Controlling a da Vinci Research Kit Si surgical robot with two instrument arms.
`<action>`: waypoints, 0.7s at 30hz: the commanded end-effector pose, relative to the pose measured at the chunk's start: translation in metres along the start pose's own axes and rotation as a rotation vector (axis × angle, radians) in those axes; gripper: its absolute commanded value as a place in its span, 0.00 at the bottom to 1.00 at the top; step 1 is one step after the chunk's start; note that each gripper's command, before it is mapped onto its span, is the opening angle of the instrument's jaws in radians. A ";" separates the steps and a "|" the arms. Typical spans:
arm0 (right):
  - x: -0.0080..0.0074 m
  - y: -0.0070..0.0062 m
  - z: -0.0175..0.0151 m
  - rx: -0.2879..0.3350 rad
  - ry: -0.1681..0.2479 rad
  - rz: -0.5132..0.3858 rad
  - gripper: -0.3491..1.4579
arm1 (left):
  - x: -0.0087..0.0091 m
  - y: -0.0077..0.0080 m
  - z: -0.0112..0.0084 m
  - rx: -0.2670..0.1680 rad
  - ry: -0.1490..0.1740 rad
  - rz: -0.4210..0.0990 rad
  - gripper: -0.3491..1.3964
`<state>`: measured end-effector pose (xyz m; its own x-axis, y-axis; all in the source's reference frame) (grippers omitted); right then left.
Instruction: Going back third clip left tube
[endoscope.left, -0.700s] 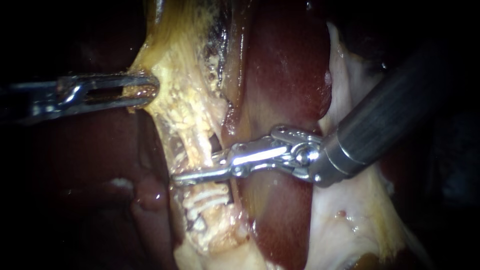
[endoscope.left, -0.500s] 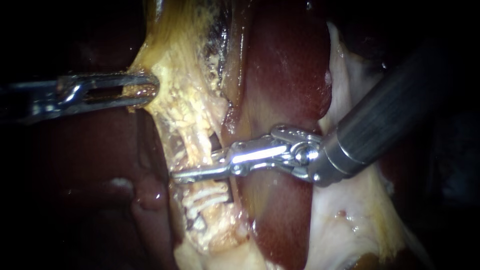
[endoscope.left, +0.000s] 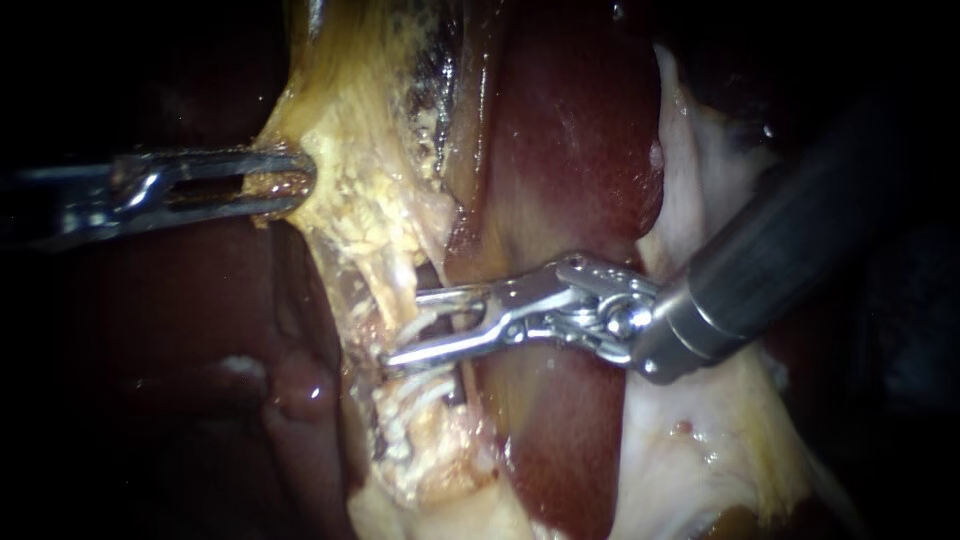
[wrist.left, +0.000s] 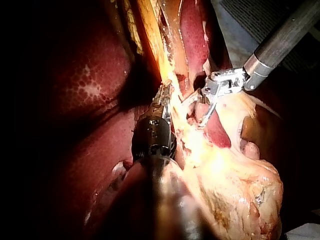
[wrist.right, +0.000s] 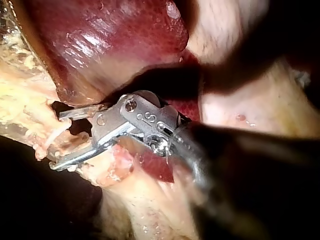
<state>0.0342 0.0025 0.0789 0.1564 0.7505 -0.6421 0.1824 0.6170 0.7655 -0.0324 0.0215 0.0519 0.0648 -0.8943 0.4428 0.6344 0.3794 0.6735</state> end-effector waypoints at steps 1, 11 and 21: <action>-0.0001 0.0000 -0.0003 -0.005 0.000 -0.020 0.53 | 0.0000 0.0000 0.0000 0.000 0.000 0.007 0.00; -0.0008 -0.0008 -0.0034 0.007 -0.012 -0.162 0.53 | 0.0001 0.0000 0.0000 0.000 0.000 0.007 0.00; 0.0015 -0.0038 -0.0086 -0.023 -0.039 -0.325 0.53 | 0.0004 0.0000 0.0001 -0.002 -0.002 0.008 0.00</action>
<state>0.0248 0.0037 0.0748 0.1295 0.4955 -0.8589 0.2045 0.8342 0.5121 -0.0325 0.0211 0.0521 0.0684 -0.8908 0.4492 0.6352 0.3861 0.6689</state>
